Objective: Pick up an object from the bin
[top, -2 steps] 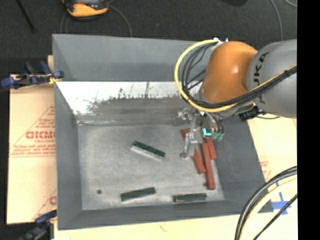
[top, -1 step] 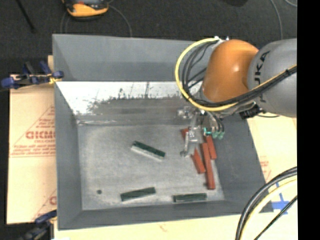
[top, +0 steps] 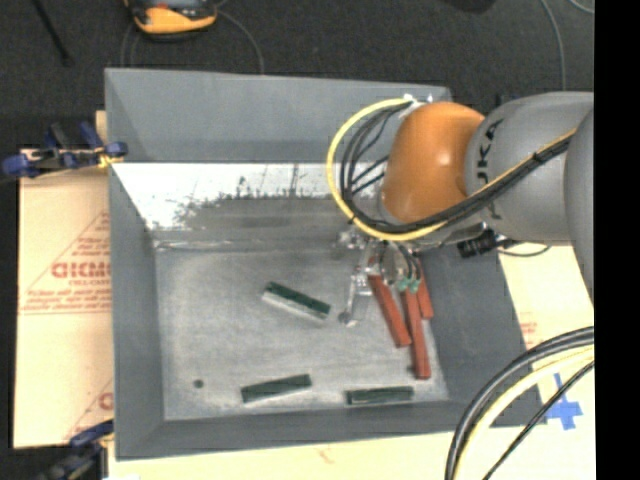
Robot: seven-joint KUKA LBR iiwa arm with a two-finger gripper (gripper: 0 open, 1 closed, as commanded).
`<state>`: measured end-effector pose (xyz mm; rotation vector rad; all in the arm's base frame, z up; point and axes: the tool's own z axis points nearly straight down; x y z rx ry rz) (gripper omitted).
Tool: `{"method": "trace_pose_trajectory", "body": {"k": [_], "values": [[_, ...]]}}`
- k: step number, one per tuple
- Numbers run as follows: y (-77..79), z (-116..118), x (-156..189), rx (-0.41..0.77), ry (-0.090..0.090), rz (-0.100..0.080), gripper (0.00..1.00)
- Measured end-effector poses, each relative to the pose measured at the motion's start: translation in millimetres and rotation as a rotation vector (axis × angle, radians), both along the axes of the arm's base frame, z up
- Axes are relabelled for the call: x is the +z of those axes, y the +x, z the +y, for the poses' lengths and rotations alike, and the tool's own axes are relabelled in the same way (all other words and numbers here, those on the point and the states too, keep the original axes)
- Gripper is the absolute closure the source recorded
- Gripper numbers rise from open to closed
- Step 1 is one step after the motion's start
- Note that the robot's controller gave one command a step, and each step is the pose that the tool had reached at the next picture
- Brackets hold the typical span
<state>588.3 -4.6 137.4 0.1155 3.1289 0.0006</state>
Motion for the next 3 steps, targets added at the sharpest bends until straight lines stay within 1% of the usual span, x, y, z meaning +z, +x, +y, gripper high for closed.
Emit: {"method": "trace_pose_trajectory", "body": {"k": [1, 2, 3], "values": [[12.8, 28.7, -45.2, -0.018, 0.002, 0.005, 0.00], [16.1, 35.3, -56.1, -0.013, 0.002, 0.006, 0.00], [27.2, 33.1, -65.7, 0.091, -0.001, 0.004, 1.00]]}}
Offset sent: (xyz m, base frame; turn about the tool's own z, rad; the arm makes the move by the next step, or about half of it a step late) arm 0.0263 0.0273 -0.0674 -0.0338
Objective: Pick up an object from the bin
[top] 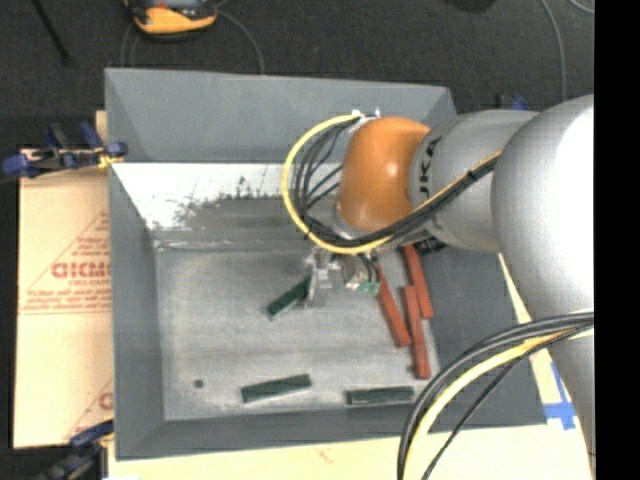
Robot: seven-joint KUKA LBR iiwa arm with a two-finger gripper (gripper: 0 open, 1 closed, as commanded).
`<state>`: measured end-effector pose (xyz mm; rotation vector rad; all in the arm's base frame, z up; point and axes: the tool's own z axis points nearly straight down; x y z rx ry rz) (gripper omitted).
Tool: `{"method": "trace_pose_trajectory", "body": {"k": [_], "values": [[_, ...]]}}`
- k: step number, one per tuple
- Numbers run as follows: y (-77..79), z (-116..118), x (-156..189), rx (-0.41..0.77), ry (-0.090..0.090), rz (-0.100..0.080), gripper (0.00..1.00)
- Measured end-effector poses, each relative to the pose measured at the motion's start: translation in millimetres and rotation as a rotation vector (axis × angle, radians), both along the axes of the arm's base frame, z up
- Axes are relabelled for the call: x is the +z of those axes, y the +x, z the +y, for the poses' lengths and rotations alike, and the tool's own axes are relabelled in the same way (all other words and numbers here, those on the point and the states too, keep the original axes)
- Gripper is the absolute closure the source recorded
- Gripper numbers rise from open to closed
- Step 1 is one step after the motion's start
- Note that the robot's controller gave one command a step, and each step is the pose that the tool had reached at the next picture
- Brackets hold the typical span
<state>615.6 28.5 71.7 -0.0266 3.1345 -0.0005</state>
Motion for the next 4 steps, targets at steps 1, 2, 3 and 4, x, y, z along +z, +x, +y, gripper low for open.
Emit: {"method": "trace_pose_trajectory", "body": {"k": [1, 2, 3, 4], "values": [[-0.4, -0.1, -0.4, 0.001, 0.000, 0.001, 0.00], [-0.1, 0.0, -0.1, 0.001, -0.001, 0.000, 1.00], [-0.1, 0.0, 0.0, 0.001, -0.001, 0.000, 1.00], [14.9, -6.8, 79.5, -0.005, -0.001, 0.002, 1.00]]}}
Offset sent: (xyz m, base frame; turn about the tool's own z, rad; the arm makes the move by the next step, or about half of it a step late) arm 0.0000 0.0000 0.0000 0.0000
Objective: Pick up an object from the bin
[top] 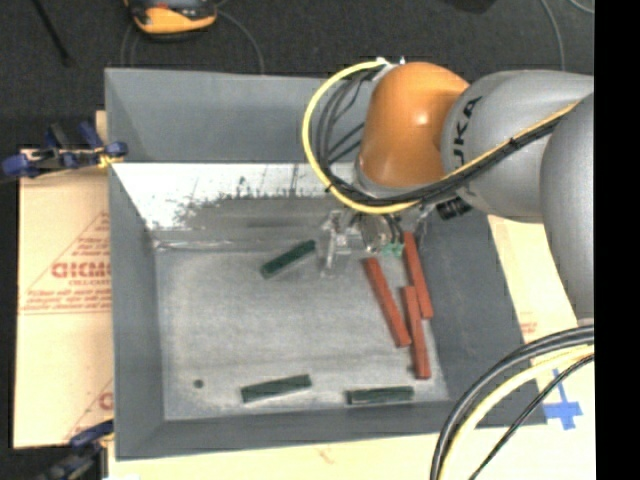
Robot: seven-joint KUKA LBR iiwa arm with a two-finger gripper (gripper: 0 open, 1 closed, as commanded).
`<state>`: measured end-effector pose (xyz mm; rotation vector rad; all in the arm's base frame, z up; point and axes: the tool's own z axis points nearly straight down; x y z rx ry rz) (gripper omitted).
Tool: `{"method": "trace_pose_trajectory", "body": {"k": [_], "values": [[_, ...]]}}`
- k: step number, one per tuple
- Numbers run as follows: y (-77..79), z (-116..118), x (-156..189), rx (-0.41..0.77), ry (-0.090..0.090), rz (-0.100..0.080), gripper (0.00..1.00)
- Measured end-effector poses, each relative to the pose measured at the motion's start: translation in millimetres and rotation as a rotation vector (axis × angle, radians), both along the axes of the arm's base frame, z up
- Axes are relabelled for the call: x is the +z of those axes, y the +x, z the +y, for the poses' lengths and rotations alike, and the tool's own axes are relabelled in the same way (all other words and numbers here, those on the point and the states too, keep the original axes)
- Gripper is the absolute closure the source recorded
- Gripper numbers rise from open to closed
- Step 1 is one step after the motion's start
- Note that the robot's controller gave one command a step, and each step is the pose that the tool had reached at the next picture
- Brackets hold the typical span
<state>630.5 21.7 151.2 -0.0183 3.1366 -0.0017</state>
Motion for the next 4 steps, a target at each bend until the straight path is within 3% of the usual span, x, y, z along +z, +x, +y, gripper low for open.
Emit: {"method": "trace_pose_trajectory", "body": {"k": [1, 2, 3, 4], "values": [[0.0, -0.1, 0.0, 0.000, 0.000, 0.000, 0.00], [0.0, -0.1, 0.0, 0.000, 0.000, 0.000, 0.00], [10.9, 12.8, -26.8, 0.063, -0.001, -0.007, 0.00], [19.9, 27.1, -69.5, 0.134, 0.001, 0.001, 0.00]]}}
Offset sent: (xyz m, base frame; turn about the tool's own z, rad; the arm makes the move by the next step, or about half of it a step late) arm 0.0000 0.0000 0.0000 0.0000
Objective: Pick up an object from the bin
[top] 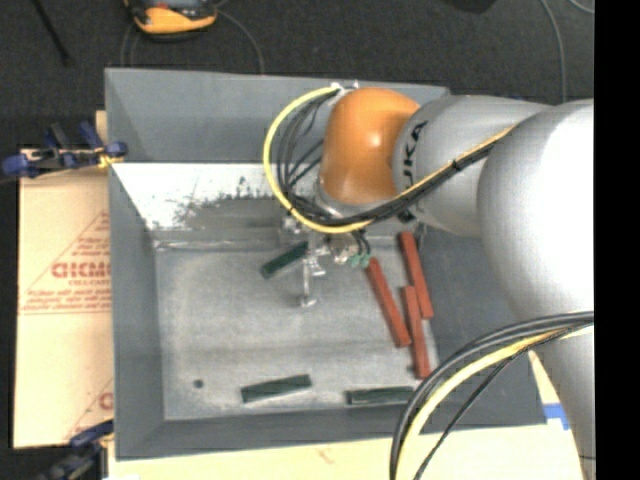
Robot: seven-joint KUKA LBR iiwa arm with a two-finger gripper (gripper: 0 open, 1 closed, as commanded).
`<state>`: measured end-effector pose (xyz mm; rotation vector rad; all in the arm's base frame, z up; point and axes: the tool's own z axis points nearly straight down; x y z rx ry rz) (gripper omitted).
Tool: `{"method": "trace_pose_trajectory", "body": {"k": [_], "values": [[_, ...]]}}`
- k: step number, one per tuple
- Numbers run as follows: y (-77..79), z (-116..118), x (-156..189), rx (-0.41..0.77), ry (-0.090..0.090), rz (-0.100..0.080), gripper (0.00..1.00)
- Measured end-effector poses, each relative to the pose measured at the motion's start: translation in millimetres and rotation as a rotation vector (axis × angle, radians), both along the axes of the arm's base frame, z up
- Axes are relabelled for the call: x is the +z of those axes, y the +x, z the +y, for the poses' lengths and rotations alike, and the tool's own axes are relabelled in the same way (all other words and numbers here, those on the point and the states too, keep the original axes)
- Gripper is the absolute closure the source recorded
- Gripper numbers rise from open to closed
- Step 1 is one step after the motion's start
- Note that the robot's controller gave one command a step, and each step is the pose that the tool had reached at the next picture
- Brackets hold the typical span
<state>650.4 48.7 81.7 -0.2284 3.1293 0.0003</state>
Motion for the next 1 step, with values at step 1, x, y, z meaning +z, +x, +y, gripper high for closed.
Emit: {"method": "trace_pose_trajectory", "body": {"k": [1], "values": [[-1.7, -5.3, -1.9, 0.117, -0.002, 0.001, 1.00]]}}
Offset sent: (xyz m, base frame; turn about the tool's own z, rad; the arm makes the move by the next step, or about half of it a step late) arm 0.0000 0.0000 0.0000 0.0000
